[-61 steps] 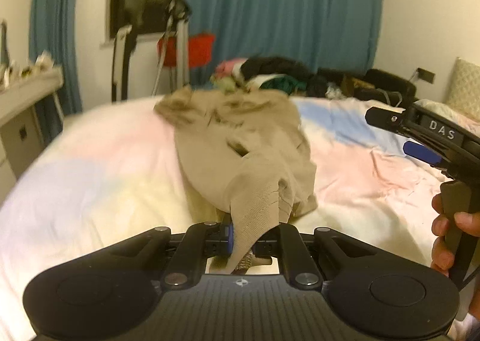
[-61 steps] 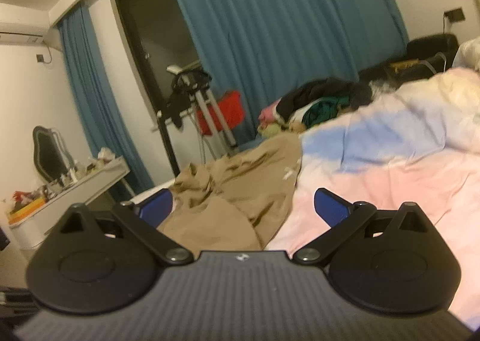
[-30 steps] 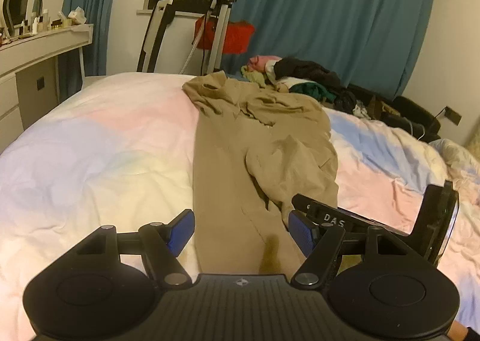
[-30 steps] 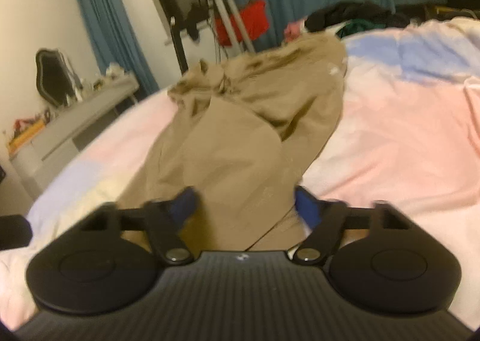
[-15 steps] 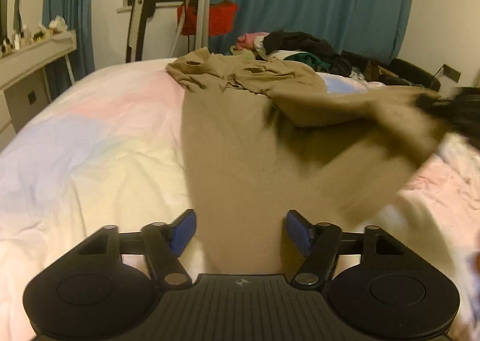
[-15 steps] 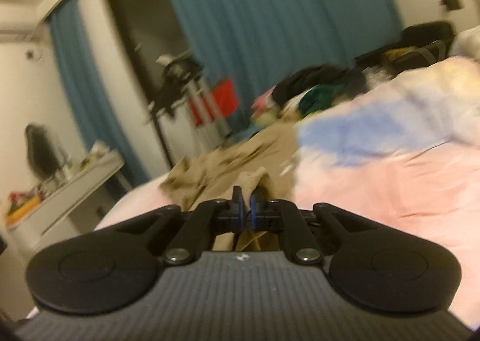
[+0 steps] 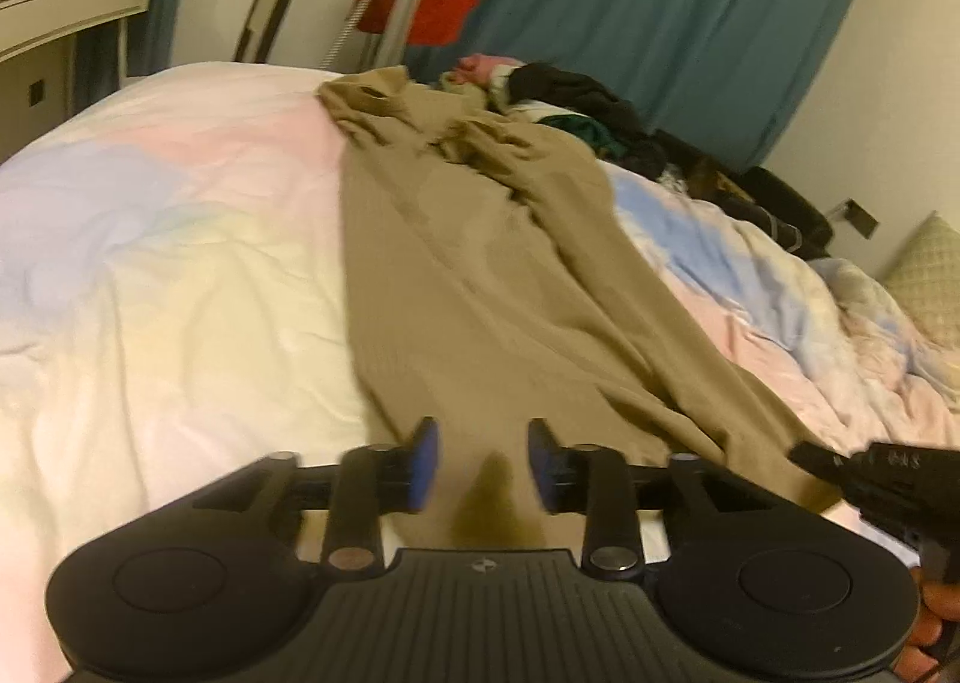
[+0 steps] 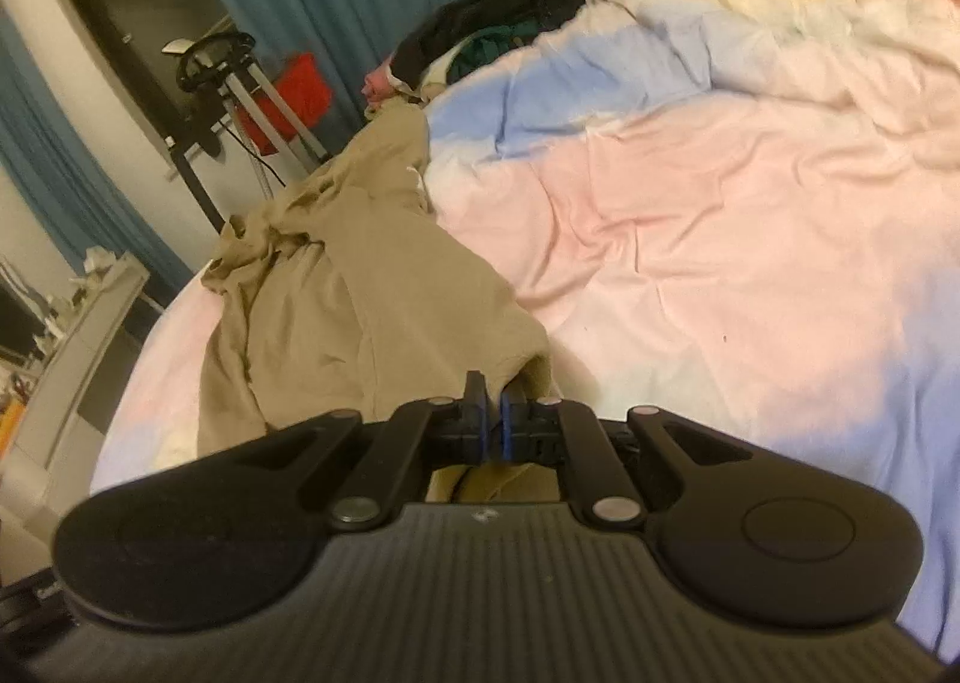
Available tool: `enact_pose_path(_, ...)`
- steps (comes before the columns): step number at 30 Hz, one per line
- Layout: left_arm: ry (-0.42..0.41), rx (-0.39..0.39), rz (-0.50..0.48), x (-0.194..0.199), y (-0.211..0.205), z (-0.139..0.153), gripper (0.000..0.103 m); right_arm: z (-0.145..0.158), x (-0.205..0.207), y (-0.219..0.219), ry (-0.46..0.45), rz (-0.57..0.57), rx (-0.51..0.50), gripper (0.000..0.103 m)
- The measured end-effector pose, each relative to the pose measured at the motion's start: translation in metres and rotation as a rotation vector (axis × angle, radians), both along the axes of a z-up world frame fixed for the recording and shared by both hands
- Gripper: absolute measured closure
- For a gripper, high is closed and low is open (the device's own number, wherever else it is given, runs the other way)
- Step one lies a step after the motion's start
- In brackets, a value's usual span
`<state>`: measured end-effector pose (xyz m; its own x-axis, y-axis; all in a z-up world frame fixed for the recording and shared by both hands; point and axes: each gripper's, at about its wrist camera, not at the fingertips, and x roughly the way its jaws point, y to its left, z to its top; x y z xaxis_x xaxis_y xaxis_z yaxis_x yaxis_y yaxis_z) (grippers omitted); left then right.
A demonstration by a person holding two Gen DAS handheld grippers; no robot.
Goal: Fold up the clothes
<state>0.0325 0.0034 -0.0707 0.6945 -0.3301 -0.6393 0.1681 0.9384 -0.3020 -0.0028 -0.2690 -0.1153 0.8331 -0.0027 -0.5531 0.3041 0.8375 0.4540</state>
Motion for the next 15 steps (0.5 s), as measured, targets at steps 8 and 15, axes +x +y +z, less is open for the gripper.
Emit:
enact_pose_path(8, -0.056, 0.113, -0.066, 0.018, -0.038, -0.016, 0.041, 0.013, 0.006, 0.013, -0.048, -0.008, -0.156, 0.033)
enact_pose_path(15, -0.076, 0.219, -0.063, 0.047, -0.063, -0.038, 0.043, 0.008, 0.024, 0.015, -0.108, 0.039, -0.145, 0.026)
